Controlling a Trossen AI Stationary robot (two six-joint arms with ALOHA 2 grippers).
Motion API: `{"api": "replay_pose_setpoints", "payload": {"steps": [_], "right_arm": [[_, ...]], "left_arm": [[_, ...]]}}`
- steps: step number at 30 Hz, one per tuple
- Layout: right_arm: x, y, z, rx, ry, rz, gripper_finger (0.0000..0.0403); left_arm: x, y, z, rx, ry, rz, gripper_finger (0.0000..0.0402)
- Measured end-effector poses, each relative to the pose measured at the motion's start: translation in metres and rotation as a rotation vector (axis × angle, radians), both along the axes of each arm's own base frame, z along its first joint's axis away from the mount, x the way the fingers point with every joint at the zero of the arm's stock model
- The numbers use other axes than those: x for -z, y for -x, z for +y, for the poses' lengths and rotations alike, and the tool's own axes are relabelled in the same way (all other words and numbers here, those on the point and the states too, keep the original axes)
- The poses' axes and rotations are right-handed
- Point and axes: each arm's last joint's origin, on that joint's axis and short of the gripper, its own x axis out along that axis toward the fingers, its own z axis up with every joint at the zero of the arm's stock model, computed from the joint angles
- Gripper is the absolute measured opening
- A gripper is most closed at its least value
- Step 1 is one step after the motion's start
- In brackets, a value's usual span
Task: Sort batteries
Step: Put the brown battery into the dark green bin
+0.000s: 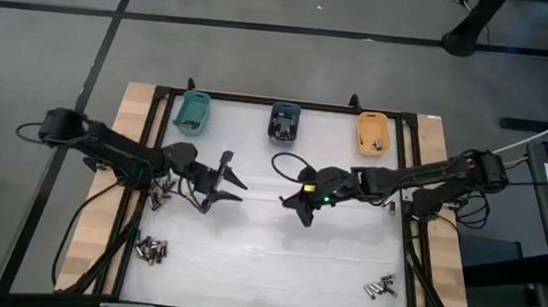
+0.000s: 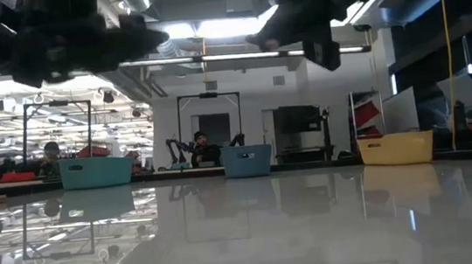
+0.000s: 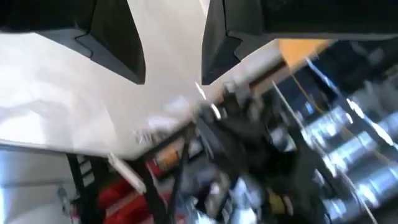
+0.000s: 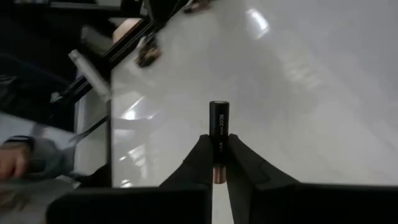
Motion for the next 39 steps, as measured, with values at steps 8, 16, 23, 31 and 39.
{"api": "replay_pose_setpoints", "payload": {"steps": [8,16,23,31,39], "right_arm": [[0.02,-0.03,0.009,-0.233,-0.046,-0.175,0.0018],[0.029,-0.038,0.001,-0.233,-0.055,-0.182,0.0019],[0.03,-0.04,0.001,-0.254,-0.068,-0.191,0.0021],[0.029,-0.04,0.001,-0.269,-0.074,-0.202,0.0021],[0.032,-0.039,0.001,-0.268,-0.075,-0.17,0.0021]], "left_arm": [[0.007,-0.019,-0.01,0.033,0.03,-0.069,0.0156],[0.014,-0.042,-0.024,0.111,-0.013,-0.051,0.0157],[0.022,-0.06,-0.028,0.12,-0.013,-0.022,0.0155],[0.025,-0.071,-0.03,0.122,-0.012,-0.011,0.0155],[0.024,-0.072,-0.03,0.124,-0.012,-0.012,0.0155]]}}
